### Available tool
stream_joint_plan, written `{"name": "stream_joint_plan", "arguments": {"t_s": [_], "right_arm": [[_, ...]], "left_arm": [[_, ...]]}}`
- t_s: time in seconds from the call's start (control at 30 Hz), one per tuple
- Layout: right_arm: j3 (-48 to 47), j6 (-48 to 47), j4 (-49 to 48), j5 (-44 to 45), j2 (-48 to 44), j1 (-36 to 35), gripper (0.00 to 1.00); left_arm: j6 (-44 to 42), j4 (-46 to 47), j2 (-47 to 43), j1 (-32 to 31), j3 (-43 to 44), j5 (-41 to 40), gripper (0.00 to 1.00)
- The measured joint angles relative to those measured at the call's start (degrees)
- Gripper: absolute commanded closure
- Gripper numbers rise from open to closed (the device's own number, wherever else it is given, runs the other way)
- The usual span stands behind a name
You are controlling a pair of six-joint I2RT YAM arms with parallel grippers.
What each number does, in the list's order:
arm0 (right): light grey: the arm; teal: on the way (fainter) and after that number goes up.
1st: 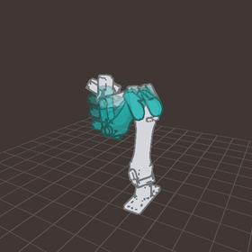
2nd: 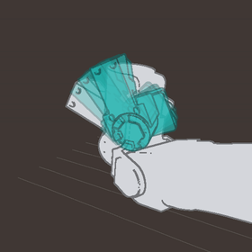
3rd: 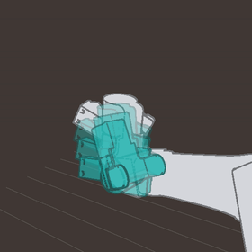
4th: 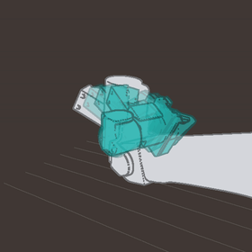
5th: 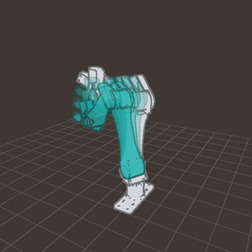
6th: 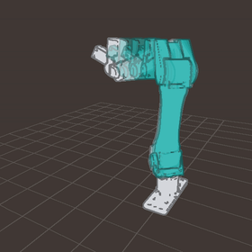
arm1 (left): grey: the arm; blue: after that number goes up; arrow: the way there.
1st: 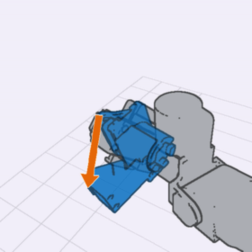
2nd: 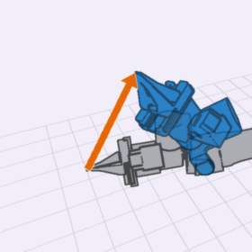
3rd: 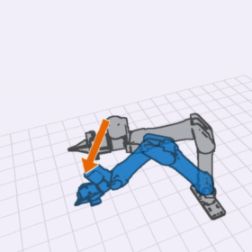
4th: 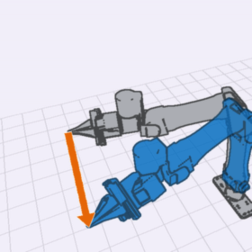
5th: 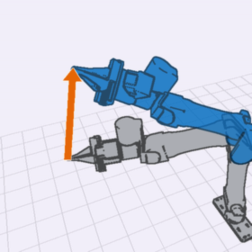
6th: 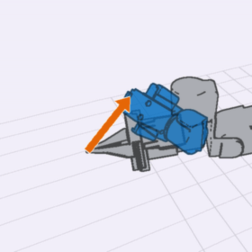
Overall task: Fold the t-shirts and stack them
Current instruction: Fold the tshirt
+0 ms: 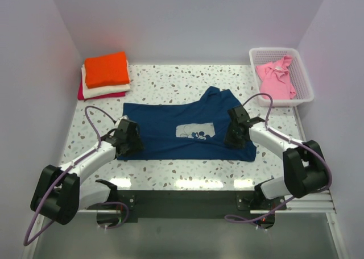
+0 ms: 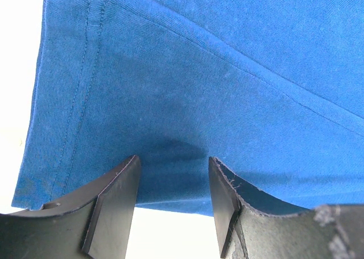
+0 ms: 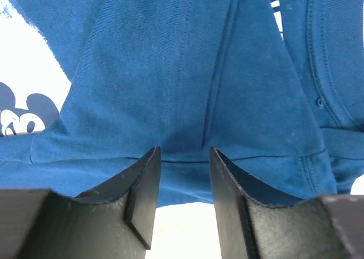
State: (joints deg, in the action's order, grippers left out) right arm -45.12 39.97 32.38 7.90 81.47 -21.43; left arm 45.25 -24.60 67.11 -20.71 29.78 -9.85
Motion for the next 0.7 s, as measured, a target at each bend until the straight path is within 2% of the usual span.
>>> {"name": "stream_joint_plan", "arguments": {"t_s": [0.1,0.33,0.5,0.7], "right_arm": [[0.0,0.4,-0.5,0.0,0.7,-0.3,0.63],[0.0,1.1,-1.3,0.0,2.7,-0.4,0.81],[-0.1,1.2,-1.6,0.1,3.2,-0.4,0.98],[-1.6,1.2,-1.1,0.0,3.3,-0.4,1.00]], "left_arm": [[0.0,0.0,0.0,0.0,0.0,0.0,0.44],[0.0,-0.1,0.0,0.0,0.0,0.0,0.44],[0.0,-0.1,0.0,0.0,0.0,0.0,0.44],[0.0,-0.1,0.0,0.0,0.0,0.0,0.44]]}}
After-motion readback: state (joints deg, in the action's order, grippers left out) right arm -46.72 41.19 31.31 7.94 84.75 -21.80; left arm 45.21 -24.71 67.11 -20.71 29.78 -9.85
